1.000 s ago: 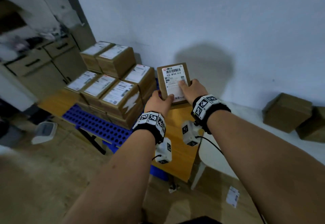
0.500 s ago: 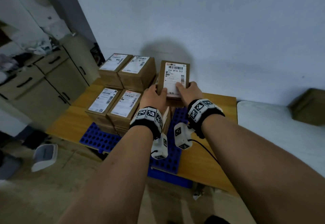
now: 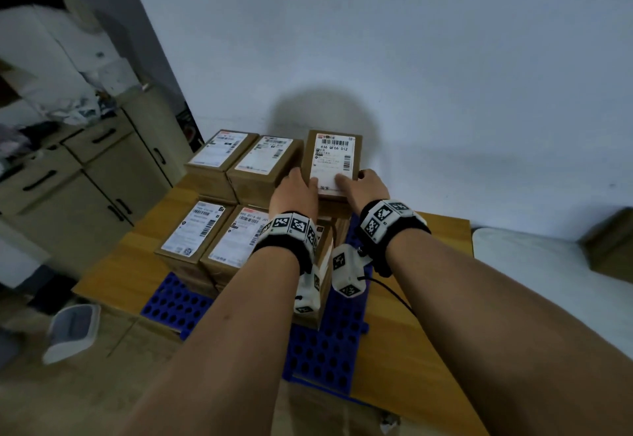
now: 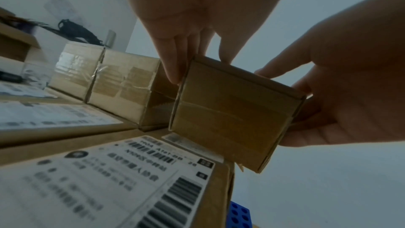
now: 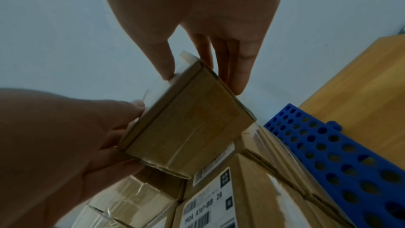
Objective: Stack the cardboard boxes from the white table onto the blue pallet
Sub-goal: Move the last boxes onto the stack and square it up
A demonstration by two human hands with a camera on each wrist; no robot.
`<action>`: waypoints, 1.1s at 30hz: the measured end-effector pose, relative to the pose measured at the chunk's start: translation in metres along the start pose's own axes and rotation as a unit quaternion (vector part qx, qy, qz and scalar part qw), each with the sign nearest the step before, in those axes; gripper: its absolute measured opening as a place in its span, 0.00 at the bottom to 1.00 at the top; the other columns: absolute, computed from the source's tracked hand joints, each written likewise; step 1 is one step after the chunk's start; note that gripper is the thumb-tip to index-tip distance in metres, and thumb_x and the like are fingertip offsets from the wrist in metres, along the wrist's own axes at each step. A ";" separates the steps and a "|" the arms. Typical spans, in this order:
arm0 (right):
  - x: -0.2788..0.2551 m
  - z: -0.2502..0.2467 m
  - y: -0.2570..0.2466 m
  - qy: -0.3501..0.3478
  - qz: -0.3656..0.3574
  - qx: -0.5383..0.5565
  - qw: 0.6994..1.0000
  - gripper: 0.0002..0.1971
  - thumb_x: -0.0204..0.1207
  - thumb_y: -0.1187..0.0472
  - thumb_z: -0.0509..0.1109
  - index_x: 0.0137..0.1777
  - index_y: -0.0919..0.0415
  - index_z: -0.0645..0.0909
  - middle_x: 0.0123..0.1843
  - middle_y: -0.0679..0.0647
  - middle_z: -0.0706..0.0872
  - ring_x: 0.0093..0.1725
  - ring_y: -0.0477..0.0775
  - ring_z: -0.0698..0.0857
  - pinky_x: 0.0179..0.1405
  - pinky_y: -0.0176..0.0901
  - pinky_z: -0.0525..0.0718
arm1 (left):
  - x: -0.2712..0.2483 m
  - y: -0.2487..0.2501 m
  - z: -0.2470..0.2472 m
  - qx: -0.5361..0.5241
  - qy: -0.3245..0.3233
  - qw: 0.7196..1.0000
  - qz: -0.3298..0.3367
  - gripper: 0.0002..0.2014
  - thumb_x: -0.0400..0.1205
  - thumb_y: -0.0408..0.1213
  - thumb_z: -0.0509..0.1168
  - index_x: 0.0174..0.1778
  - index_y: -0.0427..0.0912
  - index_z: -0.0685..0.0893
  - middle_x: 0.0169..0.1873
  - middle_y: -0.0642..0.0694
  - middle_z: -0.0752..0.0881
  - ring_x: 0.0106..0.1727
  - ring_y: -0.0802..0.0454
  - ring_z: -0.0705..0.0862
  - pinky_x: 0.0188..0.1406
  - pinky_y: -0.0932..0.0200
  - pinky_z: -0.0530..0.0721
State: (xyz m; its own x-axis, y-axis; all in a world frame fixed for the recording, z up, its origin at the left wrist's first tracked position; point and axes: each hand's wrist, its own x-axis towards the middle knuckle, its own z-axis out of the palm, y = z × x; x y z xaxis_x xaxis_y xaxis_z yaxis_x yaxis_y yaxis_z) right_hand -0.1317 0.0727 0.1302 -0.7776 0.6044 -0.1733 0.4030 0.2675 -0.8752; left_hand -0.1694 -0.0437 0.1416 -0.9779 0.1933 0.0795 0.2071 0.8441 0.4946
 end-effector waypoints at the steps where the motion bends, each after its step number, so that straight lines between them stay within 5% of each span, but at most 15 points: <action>1: 0.002 0.002 0.000 0.001 0.003 -0.002 1.000 0.21 0.79 0.47 0.66 0.66 0.59 0.76 0.62 0.56 0.86 0.48 0.53 0.81 0.41 0.40 0.76 | 0.003 0.000 0.001 0.016 0.001 1.000 0.009 0.18 0.87 0.48 0.54 0.68 0.41 0.73 0.61 0.41 0.83 0.58 0.42 0.84 0.52 0.49 0.81; 5: 0.008 0.007 -0.004 0.005 0.013 -0.037 0.999 0.23 0.81 0.48 0.64 0.69 0.62 0.74 0.63 0.58 0.84 0.55 0.58 0.83 0.45 0.41 0.74 | 0.015 -0.006 0.001 0.091 0.025 0.993 0.074 0.18 0.87 0.45 0.54 0.71 0.43 0.72 0.66 0.42 0.79 0.67 0.44 0.78 0.62 0.48 0.78; 8: 0.013 0.011 -0.009 0.023 0.016 -0.051 0.998 0.22 0.79 0.48 0.65 0.65 0.63 0.77 0.57 0.58 0.85 0.51 0.58 0.83 0.42 0.42 0.75 | 0.028 -0.012 -0.004 0.120 0.064 0.984 0.115 0.18 0.87 0.44 0.54 0.71 0.43 0.74 0.71 0.43 0.75 0.73 0.44 0.71 0.71 0.47 0.71; 13: 0.014 0.020 -0.011 0.044 0.036 -0.055 0.997 0.22 0.79 0.45 0.64 0.66 0.60 0.76 0.60 0.57 0.85 0.52 0.57 0.83 0.45 0.45 0.80 | 0.048 -0.031 -0.014 0.093 0.008 0.990 0.103 0.22 0.89 0.42 0.49 0.78 0.39 0.68 0.77 0.41 0.70 0.79 0.43 0.66 0.80 0.47 0.62; 24: 0.008 0.039 -0.022 0.068 0.062 -0.056 0.994 0.26 0.78 0.42 0.64 0.66 0.62 0.76 0.60 0.58 0.85 0.56 0.60 0.84 0.47 0.47 0.80 | 0.066 -0.066 -0.020 0.000 -0.019 0.988 0.156 0.18 0.87 0.38 0.54 0.71 0.40 0.79 0.70 0.43 0.80 0.73 0.46 0.73 0.74 0.53 0.69; 33: 0.003 0.050 -0.026 0.086 0.075 -0.050 0.992 0.24 0.79 0.45 0.64 0.67 0.62 0.74 0.61 0.58 0.84 0.55 0.60 0.84 0.43 0.45 0.78 | 0.067 -0.068 -0.021 0.017 -0.040 0.984 0.171 0.21 0.86 0.47 0.56 0.73 0.44 0.77 0.72 0.46 0.77 0.76 0.47 0.69 0.77 0.51 0.67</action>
State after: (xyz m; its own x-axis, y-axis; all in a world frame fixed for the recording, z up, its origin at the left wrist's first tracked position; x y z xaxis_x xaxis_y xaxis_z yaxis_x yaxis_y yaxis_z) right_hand -0.1687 0.0305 0.1295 -0.6150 0.7596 -0.2115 0.5606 0.2327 -0.7947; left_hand -0.2500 -0.0988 0.1316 -0.8461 0.5061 0.1672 0.5253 0.7388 0.4221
